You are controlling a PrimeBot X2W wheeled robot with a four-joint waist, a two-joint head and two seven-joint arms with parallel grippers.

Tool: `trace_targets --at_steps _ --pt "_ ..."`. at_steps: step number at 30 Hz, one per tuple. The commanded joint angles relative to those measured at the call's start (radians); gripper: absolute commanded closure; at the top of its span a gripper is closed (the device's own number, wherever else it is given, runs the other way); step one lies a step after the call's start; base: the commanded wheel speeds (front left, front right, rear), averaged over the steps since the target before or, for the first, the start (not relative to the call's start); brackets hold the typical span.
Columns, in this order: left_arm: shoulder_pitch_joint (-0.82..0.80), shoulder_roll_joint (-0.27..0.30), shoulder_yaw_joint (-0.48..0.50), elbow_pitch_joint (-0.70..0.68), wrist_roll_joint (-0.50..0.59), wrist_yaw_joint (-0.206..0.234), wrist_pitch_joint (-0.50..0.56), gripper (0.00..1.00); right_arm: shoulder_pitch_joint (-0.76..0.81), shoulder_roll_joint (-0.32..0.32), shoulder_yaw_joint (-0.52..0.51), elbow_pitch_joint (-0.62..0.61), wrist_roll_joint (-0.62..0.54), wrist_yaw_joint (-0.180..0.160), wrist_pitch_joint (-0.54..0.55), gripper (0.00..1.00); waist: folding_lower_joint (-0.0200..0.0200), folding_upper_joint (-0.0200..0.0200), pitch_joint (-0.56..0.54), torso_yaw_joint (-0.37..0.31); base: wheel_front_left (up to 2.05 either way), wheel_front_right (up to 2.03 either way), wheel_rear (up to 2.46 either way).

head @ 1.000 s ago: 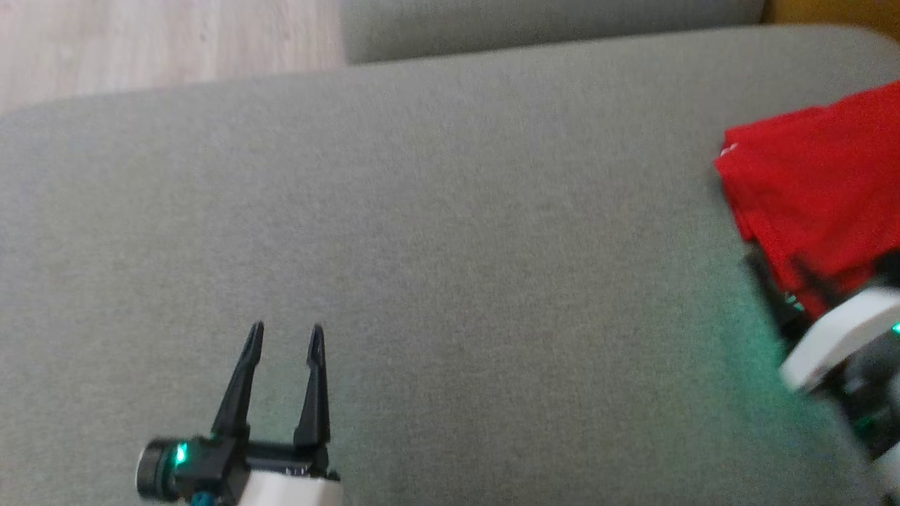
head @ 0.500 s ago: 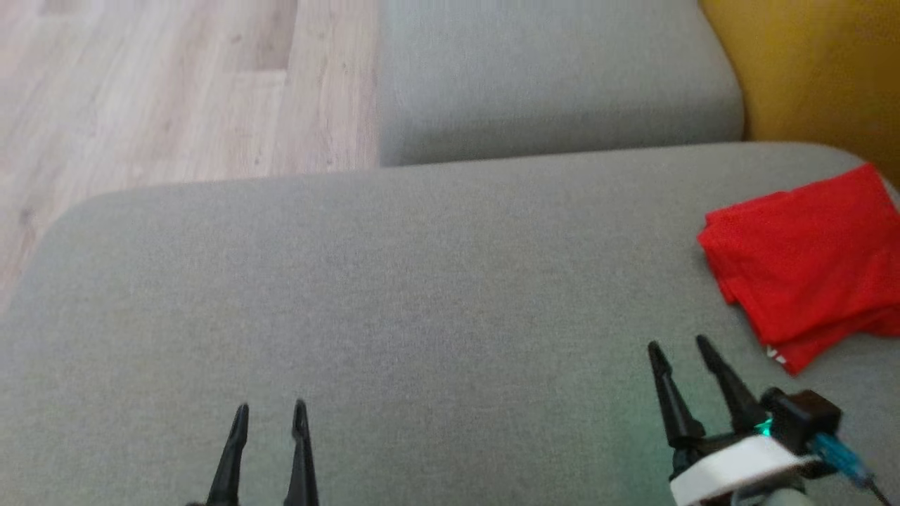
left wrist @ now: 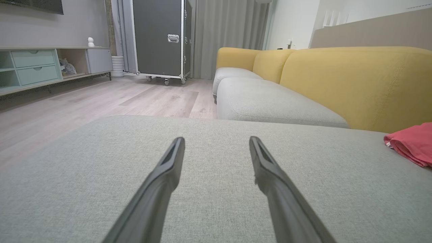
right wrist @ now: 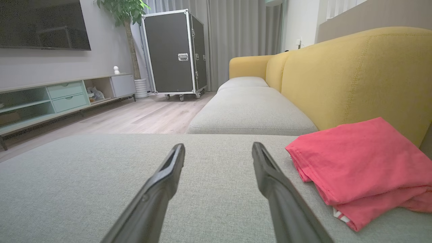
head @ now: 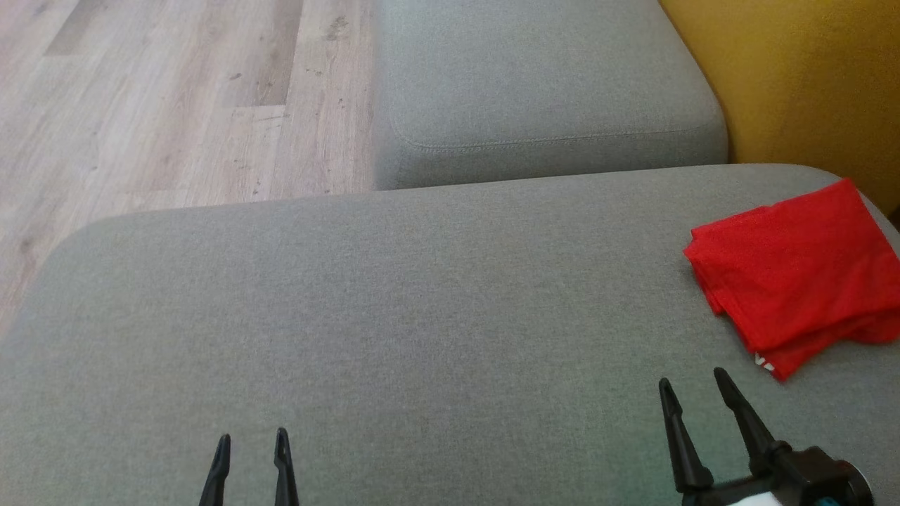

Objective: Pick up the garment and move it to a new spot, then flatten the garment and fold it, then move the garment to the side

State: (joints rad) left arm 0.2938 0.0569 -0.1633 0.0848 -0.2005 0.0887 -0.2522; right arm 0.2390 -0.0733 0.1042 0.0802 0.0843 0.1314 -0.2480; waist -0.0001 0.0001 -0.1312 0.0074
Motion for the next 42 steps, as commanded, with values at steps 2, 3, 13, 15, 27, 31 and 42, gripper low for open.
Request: trace_targets --at_steps 2,3,13,15,27,31,42 --pt "-0.036 -0.007 0.036 -0.030 0.020 0.009 -0.010 0.00 -0.039 0.001 0.017 -0.028 -0.008 -0.001 -0.014 0.00 0.0001 -0.0001 -0.002 0.003 0.00 0.00 0.00" --pt "-0.037 -0.007 0.037 -0.033 0.027 0.014 -0.010 0.00 -0.038 0.003 0.017 -0.027 -0.008 -0.001 -0.014 0.00 0.0001 -0.0001 -0.002 0.005 0.00 0.00 0.00" --pt "-0.005 0.003 0.006 0.055 -0.044 0.000 0.015 1.00 -0.002 0.002 0.000 0.062 0.071 0.000 0.013 1.00 0.0001 -0.0001 0.004 0.004 0.00 0.00 0.00" --pt "-0.012 0.004 0.008 0.057 -0.069 -0.004 0.020 1.00 -0.008 0.001 -0.002 0.065 0.097 0.000 0.017 1.00 0.0001 -0.0001 0.006 0.004 0.00 0.00 0.00" --pt "-0.054 0.011 0.025 0.073 -0.215 -0.027 0.047 1.00 -0.044 -0.005 -0.014 0.076 0.252 0.000 0.044 1.00 0.0001 -0.0001 0.019 0.003 0.00 0.00 0.00" --pt "-0.071 0.014 0.032 0.079 -0.276 -0.037 0.059 1.00 -0.058 -0.006 -0.019 0.080 0.316 0.000 0.056 1.00 0.0001 -0.0001 0.024 0.003 0.00 0.00 0.00" --pt "-0.107 0.018 0.050 0.088 -0.407 -0.057 0.085 1.00 -0.089 -0.009 -0.033 0.089 0.455 0.000 0.083 1.00 0.0001 -0.0001 0.036 0.001 0.00 0.00 0.00"
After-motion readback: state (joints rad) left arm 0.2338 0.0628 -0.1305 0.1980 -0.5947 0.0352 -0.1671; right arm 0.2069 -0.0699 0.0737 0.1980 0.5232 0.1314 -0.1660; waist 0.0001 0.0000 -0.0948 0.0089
